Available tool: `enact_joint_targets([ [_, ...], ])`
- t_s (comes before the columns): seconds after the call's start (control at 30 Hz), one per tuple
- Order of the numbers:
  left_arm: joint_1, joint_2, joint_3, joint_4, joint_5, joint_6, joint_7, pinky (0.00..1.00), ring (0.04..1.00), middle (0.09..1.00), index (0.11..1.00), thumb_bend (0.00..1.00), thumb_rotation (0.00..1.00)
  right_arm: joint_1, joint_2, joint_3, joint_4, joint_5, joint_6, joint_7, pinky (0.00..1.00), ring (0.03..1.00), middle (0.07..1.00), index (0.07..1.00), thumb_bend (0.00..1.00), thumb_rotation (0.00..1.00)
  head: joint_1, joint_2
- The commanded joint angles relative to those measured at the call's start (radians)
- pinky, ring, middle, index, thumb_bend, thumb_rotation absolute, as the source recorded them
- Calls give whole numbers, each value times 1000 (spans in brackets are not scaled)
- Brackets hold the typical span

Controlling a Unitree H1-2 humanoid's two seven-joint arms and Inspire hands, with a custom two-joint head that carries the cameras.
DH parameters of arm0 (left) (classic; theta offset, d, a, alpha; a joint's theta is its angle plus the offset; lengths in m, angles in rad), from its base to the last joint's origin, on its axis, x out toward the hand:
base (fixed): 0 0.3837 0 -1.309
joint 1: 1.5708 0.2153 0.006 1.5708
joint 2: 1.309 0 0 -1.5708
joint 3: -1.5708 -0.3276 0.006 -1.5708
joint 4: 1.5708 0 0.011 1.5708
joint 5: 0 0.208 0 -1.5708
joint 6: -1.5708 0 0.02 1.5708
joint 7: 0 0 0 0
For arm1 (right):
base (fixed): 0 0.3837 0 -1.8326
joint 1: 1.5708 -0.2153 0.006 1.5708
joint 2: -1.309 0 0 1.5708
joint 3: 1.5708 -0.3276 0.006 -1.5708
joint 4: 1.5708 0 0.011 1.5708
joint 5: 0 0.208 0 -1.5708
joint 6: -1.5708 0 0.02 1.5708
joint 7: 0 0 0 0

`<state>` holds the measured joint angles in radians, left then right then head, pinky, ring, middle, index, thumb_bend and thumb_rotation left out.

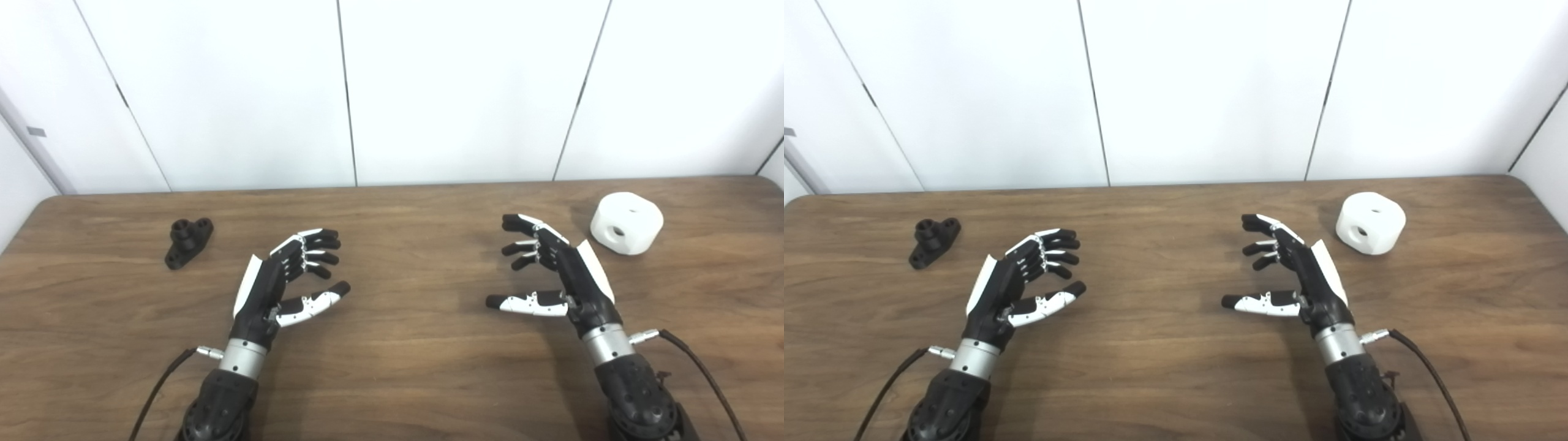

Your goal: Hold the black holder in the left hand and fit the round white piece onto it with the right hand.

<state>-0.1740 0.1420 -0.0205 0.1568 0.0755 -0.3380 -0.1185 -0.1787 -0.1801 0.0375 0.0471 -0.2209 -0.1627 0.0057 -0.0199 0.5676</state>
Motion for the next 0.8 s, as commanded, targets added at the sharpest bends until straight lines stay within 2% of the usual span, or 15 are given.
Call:
enact_joint_targets([
  [0.0,11,-3,-2,-5,2,-6,14,575,660,726,741,633,0,-25,1,-2,-20,6,-24,-3,533,656,801,803,764,48,-1,0],
  [0.3,9,-8,1,2,-10,-11,10,556,663,724,739,634,0,-22,-5,-2,-26,14,-23,2,546,667,809,806,752,61,14,-2],
  [0.37,9,-12,-1,2,-10,-6,10,569,666,723,737,637,0,-21,-9,-4,-25,13,-25,2,547,666,808,805,753,63,71,-13],
  [0.5,-1,-35,-11,47,-5,-62,19,556,659,722,732,651,0,-15,-31,-15,-22,30,-35,11,538,674,809,812,742,78,226,-43],
  [0.53,-2,-42,-17,50,0,-57,20,553,660,725,735,650,20,-11,-38,-21,-22,42,-35,16,542,681,812,816,732,60,263,-54],
  [0.6,2,-59,-27,47,13,-37,25,576,679,733,743,649,35,-6,-48,-30,-23,55,-31,22,562,693,816,820,723,37,308,-73],
  [0.67,5,-76,-36,47,35,-27,37,589,685,738,744,639,7,3,-55,-37,-34,63,-20,29,565,695,822,822,719,14,342,-92],
  [0.77,2,-94,-47,59,60,-26,54,573,677,748,745,641,0,19,-57,-50,-76,91,36,48,569,713,834,836,693,1,376,-103],
])
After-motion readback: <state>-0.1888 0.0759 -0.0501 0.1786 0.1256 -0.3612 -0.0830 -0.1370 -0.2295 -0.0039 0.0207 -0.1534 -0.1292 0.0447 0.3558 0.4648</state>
